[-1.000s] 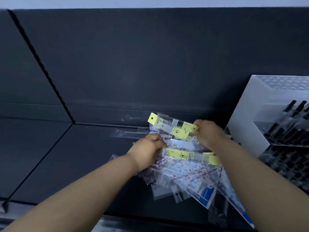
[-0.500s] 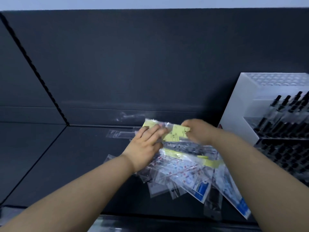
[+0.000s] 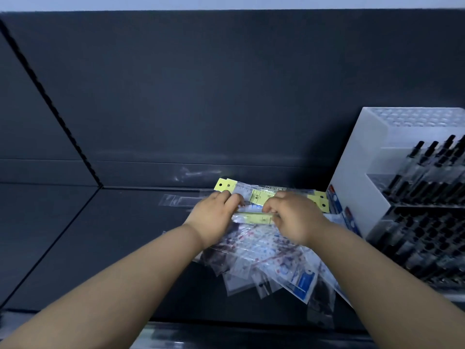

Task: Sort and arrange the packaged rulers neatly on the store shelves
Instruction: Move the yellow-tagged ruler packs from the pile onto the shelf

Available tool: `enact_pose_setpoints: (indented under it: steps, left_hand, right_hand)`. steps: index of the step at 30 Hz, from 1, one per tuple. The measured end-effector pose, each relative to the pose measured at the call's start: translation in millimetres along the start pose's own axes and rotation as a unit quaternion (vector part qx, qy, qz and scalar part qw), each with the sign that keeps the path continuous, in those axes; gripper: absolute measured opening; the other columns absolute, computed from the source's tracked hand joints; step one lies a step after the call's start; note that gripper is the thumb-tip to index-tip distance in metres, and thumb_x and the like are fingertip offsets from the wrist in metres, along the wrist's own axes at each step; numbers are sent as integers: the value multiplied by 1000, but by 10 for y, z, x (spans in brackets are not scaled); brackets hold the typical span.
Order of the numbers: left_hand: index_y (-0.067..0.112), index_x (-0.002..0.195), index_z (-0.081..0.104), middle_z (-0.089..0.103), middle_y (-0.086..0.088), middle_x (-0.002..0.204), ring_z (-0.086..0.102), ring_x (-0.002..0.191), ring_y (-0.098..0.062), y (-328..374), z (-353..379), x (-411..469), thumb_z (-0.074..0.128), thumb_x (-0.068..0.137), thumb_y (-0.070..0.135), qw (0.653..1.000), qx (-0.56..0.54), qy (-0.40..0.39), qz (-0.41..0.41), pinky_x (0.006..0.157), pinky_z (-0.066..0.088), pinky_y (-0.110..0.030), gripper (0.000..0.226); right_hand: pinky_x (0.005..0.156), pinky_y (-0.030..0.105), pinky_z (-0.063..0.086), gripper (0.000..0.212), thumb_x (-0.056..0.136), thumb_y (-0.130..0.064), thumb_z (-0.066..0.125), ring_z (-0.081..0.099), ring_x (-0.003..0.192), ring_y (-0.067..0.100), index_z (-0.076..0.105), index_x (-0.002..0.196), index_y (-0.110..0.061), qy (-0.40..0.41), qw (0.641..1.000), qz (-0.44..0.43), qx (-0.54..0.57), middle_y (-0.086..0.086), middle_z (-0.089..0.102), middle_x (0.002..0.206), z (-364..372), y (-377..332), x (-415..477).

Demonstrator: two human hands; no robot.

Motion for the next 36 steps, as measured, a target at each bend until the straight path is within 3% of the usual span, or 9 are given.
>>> enact_pose_setpoints:
  steps: [3, 6, 10, 16, 21, 26, 29, 33, 36]
  left_hand:
    - [22, 142, 32, 42, -4, 133, 41, 123, -25, -33, 42, -51, 39, 99, 36, 1000, -5, -7, 13, 97, 37, -34, 46]
    - [26, 147, 23, 35, -3, 144, 34, 132, -24, -85, 285, -89, 34, 98, 51, 996, 40, -78, 15, 107, 32, -36, 56]
    - [26, 148, 19, 36, -4, 145, 35, 132, -26, -120, 249, -26, 45, 96, 24, 997, 20, -66, -25, 107, 30, -35, 58]
    - [32, 144, 28, 49, 4, 135, 43, 126, -18, -158, 18, 72, 45, 95, 19, 999, -30, -10, -41, 98, 29, -29, 53]
    - [31, 149, 15, 31, -4, 148, 27, 137, -26, -235, 297, -13, 45, 93, 28, 991, -36, -92, -91, 110, 21, -39, 63]
    - [27, 147, 24, 34, -3, 141, 29, 133, -28, -208, 291, -7, 50, 87, 6, 974, -198, -33, -104, 113, 24, -38, 69]
    - [25, 149, 18, 28, -2, 144, 19, 137, -25, -235, 245, -21, 52, 88, 14, 983, -141, -12, -120, 118, 1, -46, 70]
    - [23, 149, 15, 21, -5, 147, 20, 136, -30, -367, 238, -69, 56, 84, 17, 964, -179, 7, -199, 116, 15, -40, 76]
    - [29, 147, 16, 19, -2, 146, 19, 136, -31, -465, 209, -114, 59, 81, 22, 954, -149, 25, -259, 115, 15, -48, 79]
  right_hand:
    - [90, 32, 44, 32, 94, -13, 46, 49, 112, 17, 58, 121, -25, 29, 1000, -10, 1, -4, 56, 118, 14, 66, -30]
    - [100, 34, 38, 31, 98, -22, 44, 46, 118, 19, 57, 126, -23, 18, 1000, -12, 9, -2, 57, 125, 135, 148, -45]
    - [105, 34, 32, 41, 97, -16, 44, 43, 124, 21, 46, 136, -24, 9, 999, -6, -46, -2, 52, 132, 166, 152, -4]
    - [99, 35, 29, 44, 94, -15, 43, 45, 120, 19, 43, 137, -25, 50, 996, -1, -75, -4, 53, 130, -23, 122, 5]
    - [102, 36, 28, 53, 90, -12, 45, 43, 124, 19, 37, 140, -27, -5, 997, 43, -72, -4, 51, 133, 207, 183, -68]
    - [102, 38, 29, 54, 87, -10, 47, 45, 121, 20, 38, 138, -27, 12, 997, 27, -74, -4, 52, 130, 222, 118, -31]
    - [102, 38, 30, 49, 88, -11, 46, 47, 118, 20, 41, 135, -25, 2, 997, 26, -77, -2, 54, 127, 262, 120, -26]
    - [100, 38, 31, 47, 90, -11, 45, 49, 116, 20, 42, 134, -25, 17, 996, 30, -81, -2, 56, 125, 259, 155, -30]
    - [101, 39, 31, 47, 90, -11, 45, 48, 117, 20, 41, 135, -23, 8, 997, 37, -72, -1, 55, 126, 263, 157, -17]
Point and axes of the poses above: each hand's wrist, its own x-axis towards the middle knuckle, its own z-axis out of the palm, y = z × x, the point moved 7 cm from there along x, towards the middle knuckle
